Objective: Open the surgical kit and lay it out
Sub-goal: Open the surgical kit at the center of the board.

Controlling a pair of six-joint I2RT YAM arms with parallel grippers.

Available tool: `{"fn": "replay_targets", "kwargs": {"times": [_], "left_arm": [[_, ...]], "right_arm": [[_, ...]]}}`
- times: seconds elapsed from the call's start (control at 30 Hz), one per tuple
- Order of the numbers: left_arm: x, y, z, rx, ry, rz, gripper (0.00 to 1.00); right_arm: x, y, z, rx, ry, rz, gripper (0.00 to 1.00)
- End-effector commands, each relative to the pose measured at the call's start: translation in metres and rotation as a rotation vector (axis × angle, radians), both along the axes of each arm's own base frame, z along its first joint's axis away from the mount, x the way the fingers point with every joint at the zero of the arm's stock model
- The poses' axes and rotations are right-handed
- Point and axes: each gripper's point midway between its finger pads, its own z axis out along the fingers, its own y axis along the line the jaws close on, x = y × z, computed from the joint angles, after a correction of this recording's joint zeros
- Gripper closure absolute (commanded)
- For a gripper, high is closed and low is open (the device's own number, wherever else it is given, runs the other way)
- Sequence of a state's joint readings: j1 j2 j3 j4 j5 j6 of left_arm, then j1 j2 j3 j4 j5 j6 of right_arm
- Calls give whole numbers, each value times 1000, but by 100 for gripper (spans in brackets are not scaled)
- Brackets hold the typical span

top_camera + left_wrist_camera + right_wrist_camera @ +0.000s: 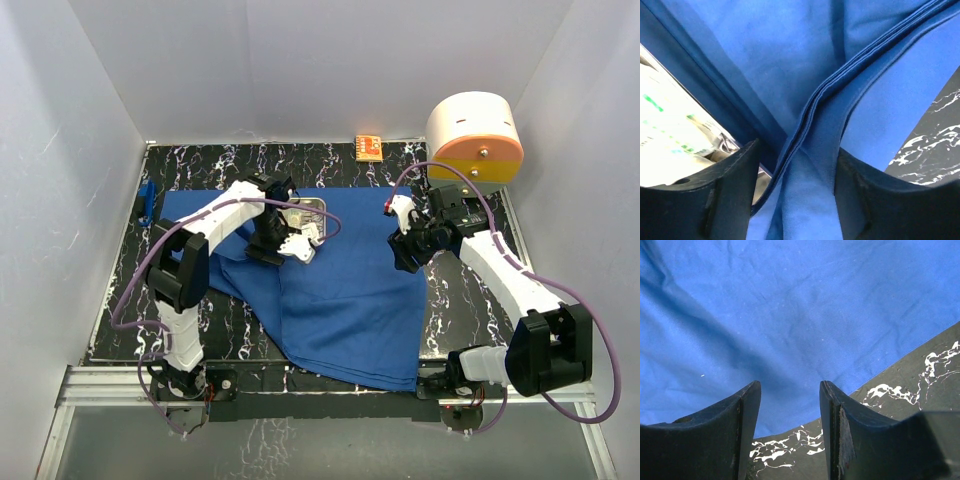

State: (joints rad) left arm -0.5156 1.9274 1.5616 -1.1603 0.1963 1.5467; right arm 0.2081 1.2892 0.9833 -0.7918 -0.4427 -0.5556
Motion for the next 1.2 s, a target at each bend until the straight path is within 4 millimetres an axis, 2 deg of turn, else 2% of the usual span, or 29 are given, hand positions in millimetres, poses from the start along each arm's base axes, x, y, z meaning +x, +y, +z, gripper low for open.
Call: {"fn": "replay_targets", "kwargs": {"times": [0.0,0.1,0.17,0.3,0.5,0.6,0.83,0.97,1.1,1.17], "left_arm": [[2,14,11,93,-7,11,53],[0,17,15,127,11,51,69],[-4,19,20,150,11,78,74],[-16,27,31,193,-32,113,79],[-49,44,53,255,-101,191,94],[-77,55,66,283,-124,228,100],[-141,94,69,324,-122,351,100],[-171,117,65,280,-83,428,97],[-203,124,54,215,-17,486,93],[-212,120,58,152,-7,523,90]], "right_arm": [[9,1,10,12,-69,4,51],[9,1,10,13,-68,6,51],[10,1,10,10,-70,7,51],[12,2,10,12,-76,13,51],[16,5,7,13,-60,33,51],[18,7,3,15,-42,47,51],[21,15,4,38,-1,99,50],[23,18,1,40,22,131,48],[25,14,-14,9,66,125,48],[27,14,-20,2,86,119,48]]}}
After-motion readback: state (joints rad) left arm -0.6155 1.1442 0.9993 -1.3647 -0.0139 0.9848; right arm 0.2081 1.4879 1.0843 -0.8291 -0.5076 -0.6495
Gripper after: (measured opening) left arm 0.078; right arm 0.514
